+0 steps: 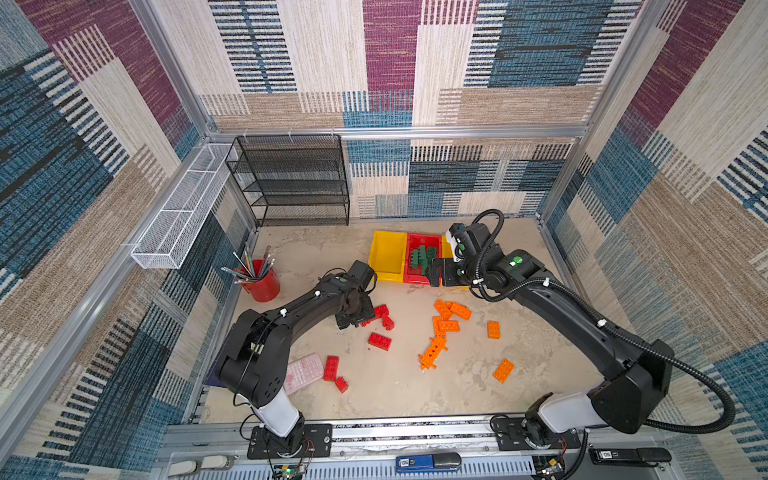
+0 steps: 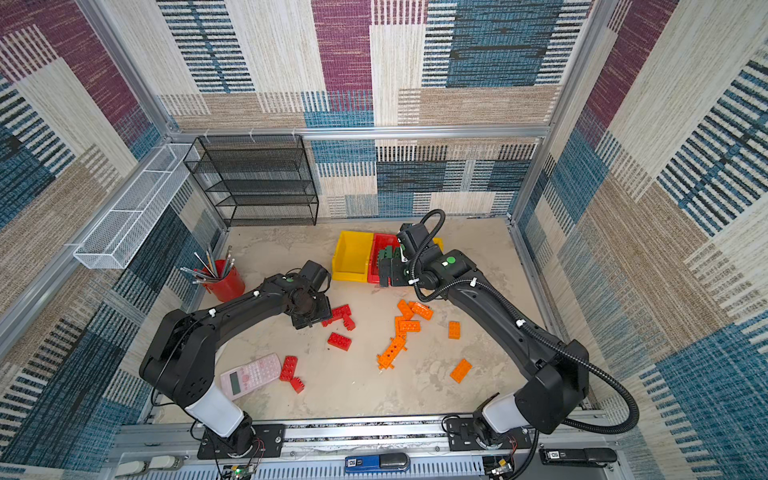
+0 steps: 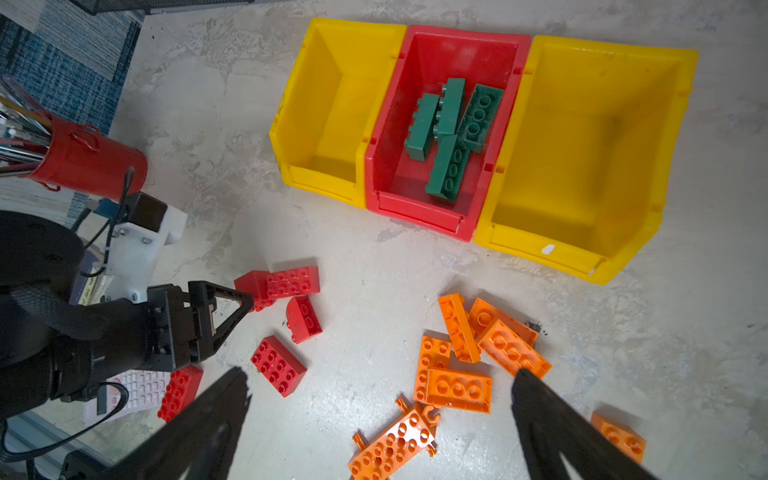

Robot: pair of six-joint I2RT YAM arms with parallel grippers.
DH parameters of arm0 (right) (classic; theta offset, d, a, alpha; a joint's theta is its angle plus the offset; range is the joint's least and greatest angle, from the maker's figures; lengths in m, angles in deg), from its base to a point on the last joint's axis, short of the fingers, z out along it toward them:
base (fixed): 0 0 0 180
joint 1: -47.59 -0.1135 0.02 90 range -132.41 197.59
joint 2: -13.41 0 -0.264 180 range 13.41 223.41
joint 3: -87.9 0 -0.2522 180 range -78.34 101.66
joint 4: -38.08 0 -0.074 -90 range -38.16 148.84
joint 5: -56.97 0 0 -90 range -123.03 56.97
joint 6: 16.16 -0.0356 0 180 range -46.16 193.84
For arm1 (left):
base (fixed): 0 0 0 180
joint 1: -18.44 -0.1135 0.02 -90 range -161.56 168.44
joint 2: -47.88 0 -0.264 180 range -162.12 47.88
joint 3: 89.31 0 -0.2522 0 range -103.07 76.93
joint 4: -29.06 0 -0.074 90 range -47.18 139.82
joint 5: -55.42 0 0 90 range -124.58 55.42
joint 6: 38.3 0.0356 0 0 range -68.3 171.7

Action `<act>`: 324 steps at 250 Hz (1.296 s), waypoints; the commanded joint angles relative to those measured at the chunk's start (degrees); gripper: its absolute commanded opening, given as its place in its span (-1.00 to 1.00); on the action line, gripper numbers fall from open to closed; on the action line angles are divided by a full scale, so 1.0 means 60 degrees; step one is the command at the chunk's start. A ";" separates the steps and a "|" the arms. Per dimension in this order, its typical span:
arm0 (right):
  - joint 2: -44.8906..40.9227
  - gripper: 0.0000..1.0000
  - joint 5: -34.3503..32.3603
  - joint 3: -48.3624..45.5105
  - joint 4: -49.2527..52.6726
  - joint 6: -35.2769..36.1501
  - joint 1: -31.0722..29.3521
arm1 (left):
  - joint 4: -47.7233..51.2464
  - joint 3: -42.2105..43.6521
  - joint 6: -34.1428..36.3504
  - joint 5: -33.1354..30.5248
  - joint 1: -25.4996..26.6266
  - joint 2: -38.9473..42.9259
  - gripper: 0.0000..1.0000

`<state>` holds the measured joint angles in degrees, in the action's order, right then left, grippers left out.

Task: Sort the legos into containers by color
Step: 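Lower the left gripper onto a red brick and close it, then lift the red brick and drop it into the yellow bin nearest the left arm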

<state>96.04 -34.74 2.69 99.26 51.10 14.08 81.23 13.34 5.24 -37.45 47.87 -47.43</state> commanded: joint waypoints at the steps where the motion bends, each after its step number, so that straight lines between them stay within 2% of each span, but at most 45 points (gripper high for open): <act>1: -0.0246 1.00 -0.0027 -0.0225 -0.0170 0.0263 -0.0006 | 0.0191 -0.0089 -0.0343 -0.0266 0.0041 0.0010 0.33; 82: -0.0496 1.00 0.0275 -0.0839 -0.0606 0.0486 0.0049 | 0.0257 -0.0738 -0.0234 -0.0879 0.0035 -0.0732 0.31; 143: -0.0494 1.00 0.0242 -0.0834 -0.0542 0.0627 0.0078 | -0.0062 -0.0500 -0.0367 -0.0592 0.0046 -0.0921 0.20; 229: -0.0496 1.00 0.0125 -0.0762 -0.0242 0.0801 0.0180 | -0.0323 -0.0266 -0.0402 -0.0576 0.0046 -0.1108 -0.27; 261: -0.0408 0.99 0.0153 -0.0584 -0.0147 0.0858 0.0210 | -0.0276 -0.0332 -0.0279 -0.0691 0.0036 -0.1089 -0.37; 285: -0.0405 1.00 0.0137 -0.0482 -0.0097 0.0898 0.0266 | 0.0187 -0.0702 -0.0106 -0.0957 0.0045 -0.1057 -0.47; 324: -0.0516 1.00 0.0117 -0.0463 -0.0067 0.0911 0.0450 | 0.0919 -0.1954 0.0665 -0.1458 0.0046 -0.0895 -0.48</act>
<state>93.59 -33.50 -0.30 98.93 56.08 16.18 82.78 6.72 4.56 -42.78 48.17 -53.63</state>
